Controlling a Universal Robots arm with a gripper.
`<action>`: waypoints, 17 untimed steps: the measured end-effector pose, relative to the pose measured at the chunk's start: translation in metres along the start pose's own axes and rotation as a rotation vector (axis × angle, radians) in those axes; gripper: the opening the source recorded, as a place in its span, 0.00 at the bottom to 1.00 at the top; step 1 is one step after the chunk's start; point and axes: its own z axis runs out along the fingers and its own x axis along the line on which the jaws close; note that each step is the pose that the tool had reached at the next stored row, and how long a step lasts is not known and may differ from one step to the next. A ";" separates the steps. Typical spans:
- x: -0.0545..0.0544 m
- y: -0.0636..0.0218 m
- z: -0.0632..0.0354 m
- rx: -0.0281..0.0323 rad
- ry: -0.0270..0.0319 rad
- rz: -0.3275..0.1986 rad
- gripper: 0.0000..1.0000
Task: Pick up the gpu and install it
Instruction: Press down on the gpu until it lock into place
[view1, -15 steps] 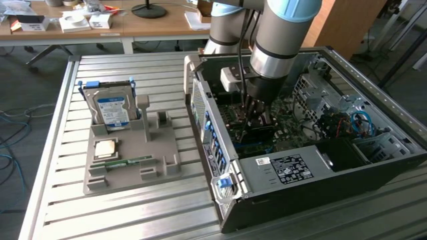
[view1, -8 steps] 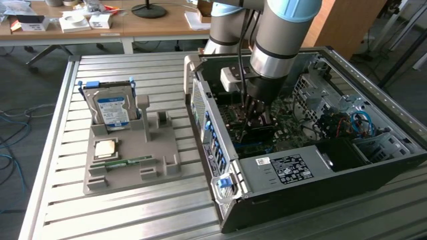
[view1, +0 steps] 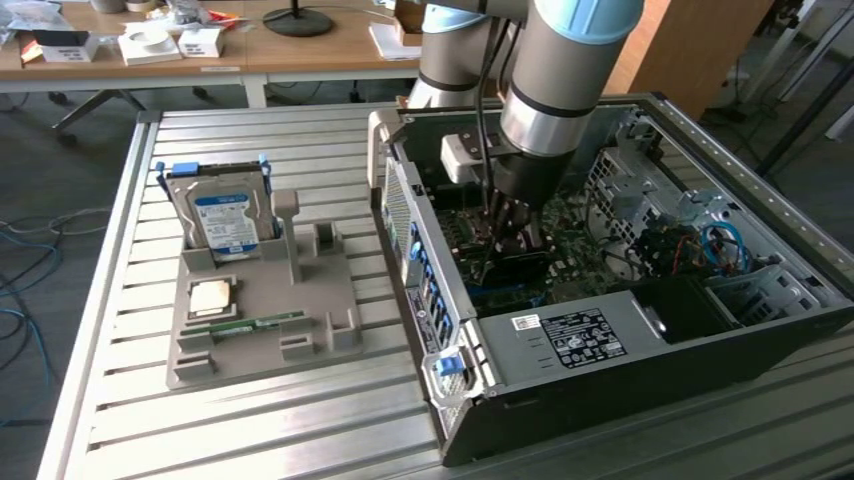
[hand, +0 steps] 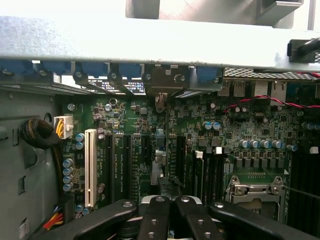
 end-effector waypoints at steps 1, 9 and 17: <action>0.000 0.0000 -0.0011 -0.0001 0.0001 0.000 0.11; -0.001 -0.0001 -0.0112 0.0000 0.0001 0.000 0.11; -0.001 -0.0001 -0.0196 0.0000 0.0001 0.000 0.11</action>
